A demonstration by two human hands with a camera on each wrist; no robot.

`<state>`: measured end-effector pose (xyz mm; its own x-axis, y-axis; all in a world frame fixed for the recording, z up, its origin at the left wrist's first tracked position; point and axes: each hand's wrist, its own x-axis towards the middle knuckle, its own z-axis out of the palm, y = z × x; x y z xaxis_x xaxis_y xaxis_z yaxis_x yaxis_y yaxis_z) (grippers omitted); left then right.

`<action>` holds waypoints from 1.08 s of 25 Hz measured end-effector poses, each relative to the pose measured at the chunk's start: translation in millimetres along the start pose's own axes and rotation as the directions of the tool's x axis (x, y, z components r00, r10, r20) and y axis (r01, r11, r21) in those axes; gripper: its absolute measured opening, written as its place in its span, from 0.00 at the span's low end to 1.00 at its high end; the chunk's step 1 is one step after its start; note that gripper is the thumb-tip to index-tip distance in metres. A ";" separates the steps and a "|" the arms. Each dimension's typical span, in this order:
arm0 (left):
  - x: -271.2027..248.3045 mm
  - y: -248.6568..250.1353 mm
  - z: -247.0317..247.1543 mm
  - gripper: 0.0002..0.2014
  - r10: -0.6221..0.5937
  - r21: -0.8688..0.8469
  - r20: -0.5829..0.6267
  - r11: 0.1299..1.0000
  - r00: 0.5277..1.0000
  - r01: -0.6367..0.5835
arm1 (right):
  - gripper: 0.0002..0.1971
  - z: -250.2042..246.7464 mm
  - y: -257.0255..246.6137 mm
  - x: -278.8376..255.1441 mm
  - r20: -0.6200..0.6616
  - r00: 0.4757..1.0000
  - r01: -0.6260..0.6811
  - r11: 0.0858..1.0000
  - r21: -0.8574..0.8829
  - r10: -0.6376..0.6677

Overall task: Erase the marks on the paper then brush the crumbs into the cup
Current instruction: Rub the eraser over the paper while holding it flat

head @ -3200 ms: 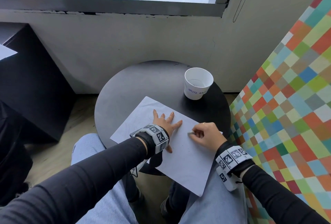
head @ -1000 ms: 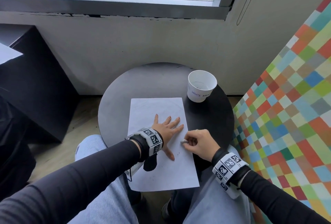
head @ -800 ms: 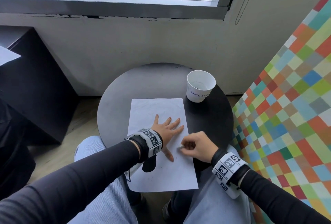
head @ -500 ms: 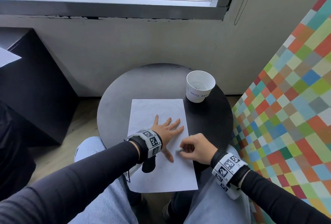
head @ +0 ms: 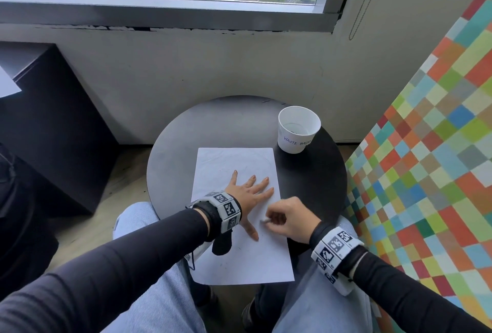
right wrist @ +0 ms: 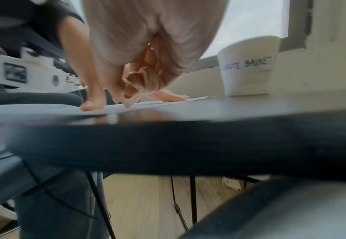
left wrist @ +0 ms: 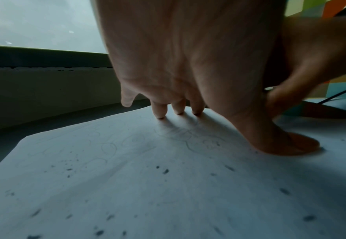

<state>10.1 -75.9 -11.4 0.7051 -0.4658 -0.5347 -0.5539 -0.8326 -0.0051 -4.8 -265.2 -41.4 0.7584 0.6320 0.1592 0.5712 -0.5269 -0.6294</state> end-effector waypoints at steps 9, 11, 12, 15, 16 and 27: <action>-1.3 0.6 -1.7 0.66 -0.005 0.007 0.008 1.000 1.000 0.005 | 0.07 2.9 -2.4 -2.6 0.071 0.997 -0.008 0.999 0.037 0.005; -1.0 0.4 -1.1 0.65 0.006 -0.010 0.003 1.000 1.000 -0.006 | 0.08 -2.2 3.3 1.6 -0.026 0.997 -0.068 0.998 0.013 0.068; -0.9 -0.7 -0.5 0.65 0.012 -0.021 -0.002 1.000 1.000 -0.012 | 0.08 -4.8 5.5 4.8 -0.079 0.993 -0.090 0.996 -0.007 0.089; -4.4 -3.5 0.7 0.65 0.018 -0.014 -0.017 1.000 1.000 -0.019 | 0.10 -1.4 4.1 4.5 -0.090 0.993 -0.078 0.995 -0.054 0.073; -4.9 -4.9 0.4 0.65 0.015 0.000 -0.023 1.000 1.000 -0.015 | 0.10 -0.6 3.6 3.1 -0.085 0.994 -0.079 0.996 -0.051 0.074; -7.2 -12.9 -4.3 0.67 -0.050 -0.003 0.030 0.999 0.998 0.050 | 0.05 -9.7 5.5 6.5 -0.160 0.978 -0.139 0.989 -0.042 0.130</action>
<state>14.0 -63.1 -3.9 0.7183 -0.4142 -0.5590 -0.5166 -0.8557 -0.0298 6.3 -269.5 -36.4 0.8668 0.4586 0.1957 0.4733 -0.6329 -0.6127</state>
